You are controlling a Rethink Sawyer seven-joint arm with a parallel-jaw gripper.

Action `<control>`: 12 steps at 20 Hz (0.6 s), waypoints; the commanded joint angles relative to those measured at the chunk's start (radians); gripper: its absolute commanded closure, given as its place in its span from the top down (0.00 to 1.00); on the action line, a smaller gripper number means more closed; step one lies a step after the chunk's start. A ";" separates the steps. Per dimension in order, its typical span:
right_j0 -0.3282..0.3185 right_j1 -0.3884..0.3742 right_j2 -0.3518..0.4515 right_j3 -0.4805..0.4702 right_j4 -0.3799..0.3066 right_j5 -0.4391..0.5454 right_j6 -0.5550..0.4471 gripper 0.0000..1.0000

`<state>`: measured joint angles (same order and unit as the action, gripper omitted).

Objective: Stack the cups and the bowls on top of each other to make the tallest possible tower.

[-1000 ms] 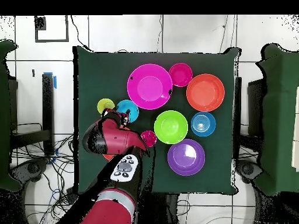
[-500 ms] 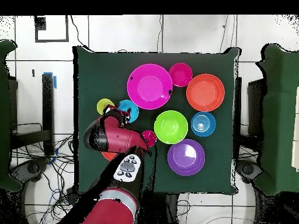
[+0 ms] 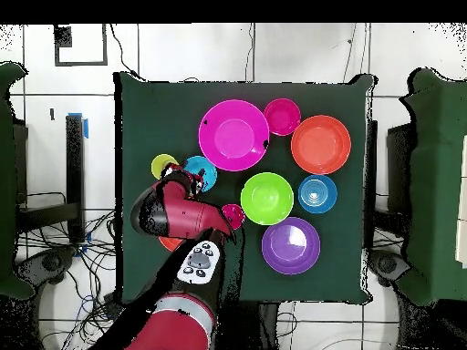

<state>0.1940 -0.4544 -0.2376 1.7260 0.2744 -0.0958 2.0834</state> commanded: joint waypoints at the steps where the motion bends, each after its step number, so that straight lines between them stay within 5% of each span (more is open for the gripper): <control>1: 0.019 0.057 0.080 -0.038 0.043 -0.037 0.181 1.00; 12: 0.044 0.098 0.068 -0.031 0.086 -0.076 0.193 1.00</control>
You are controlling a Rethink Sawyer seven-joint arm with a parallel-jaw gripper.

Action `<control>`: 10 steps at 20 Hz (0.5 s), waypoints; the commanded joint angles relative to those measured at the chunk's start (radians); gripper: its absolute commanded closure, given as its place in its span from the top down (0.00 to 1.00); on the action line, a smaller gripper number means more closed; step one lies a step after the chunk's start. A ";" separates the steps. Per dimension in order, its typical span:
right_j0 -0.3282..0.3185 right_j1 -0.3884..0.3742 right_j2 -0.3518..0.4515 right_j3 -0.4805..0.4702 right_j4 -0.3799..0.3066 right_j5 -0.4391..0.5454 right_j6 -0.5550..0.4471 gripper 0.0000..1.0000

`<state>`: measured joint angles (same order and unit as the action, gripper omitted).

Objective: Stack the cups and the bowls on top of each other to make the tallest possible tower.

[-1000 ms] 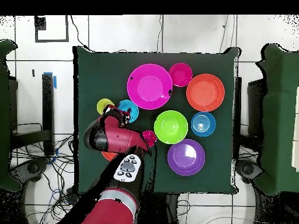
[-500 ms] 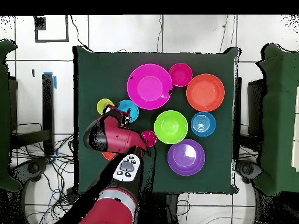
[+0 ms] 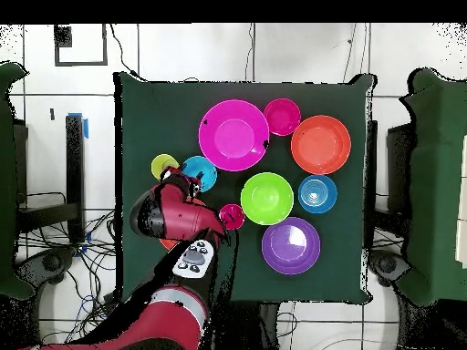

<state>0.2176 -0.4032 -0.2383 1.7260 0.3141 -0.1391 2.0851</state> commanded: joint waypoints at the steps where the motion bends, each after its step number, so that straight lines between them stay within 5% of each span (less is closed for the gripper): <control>1: 0.020 0.046 0.069 -0.031 0.047 -0.034 0.189 1.00; 10: 0.021 0.048 0.074 -0.022 0.056 -0.056 0.201 1.00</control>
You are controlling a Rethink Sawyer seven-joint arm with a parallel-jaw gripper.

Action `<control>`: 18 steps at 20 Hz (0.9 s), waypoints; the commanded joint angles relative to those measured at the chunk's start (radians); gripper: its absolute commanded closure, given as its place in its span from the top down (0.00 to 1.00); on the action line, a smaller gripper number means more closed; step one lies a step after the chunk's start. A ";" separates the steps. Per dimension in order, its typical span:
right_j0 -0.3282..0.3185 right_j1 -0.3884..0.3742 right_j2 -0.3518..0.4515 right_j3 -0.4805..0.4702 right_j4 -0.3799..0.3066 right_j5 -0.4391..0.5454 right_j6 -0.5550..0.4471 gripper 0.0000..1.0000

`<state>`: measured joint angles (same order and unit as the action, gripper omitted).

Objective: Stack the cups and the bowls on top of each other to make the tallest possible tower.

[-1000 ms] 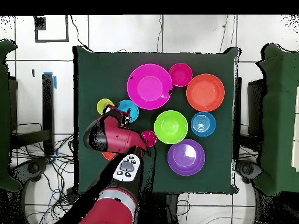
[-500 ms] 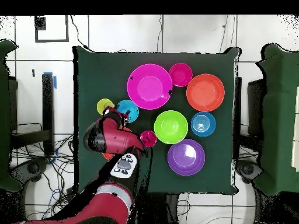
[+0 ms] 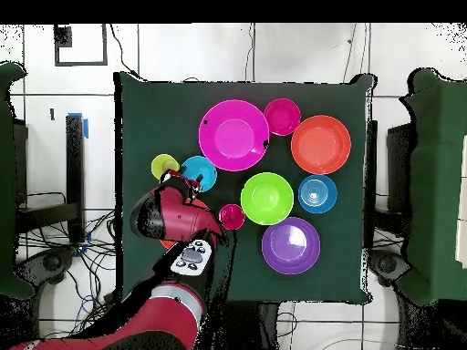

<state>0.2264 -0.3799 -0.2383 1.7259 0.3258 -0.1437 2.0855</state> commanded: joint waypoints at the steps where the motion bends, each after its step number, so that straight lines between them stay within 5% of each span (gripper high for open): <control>1: 0.014 0.028 0.073 -0.023 0.049 -0.056 0.205 1.00; 18: 0.019 0.045 0.104 -0.022 0.136 -0.157 0.272 1.00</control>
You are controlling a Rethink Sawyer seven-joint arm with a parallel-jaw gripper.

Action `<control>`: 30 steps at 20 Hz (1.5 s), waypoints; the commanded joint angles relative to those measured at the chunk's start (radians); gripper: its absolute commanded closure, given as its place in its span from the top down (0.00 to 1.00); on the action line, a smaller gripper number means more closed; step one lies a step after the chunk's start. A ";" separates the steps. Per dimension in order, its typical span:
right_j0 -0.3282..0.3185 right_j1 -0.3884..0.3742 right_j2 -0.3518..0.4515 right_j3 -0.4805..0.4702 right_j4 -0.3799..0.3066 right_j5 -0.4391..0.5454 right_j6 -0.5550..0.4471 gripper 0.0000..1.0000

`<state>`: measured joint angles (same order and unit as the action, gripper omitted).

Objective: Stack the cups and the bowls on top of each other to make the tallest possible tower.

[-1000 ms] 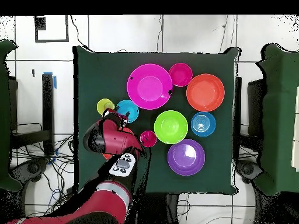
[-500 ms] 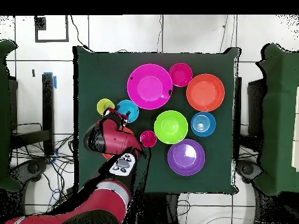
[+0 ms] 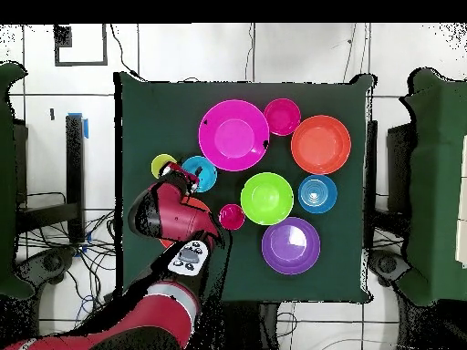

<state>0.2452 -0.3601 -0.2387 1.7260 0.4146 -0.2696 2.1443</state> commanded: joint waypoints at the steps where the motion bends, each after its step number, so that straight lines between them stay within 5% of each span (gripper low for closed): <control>1: -0.002 0.025 0.106 -0.021 0.045 -0.033 0.216 1.00; 30: 0.055 0.051 0.061 -0.024 0.130 -0.031 0.208 1.00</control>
<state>0.2802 -0.3211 -0.2404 1.7260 0.4942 -0.3061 2.1769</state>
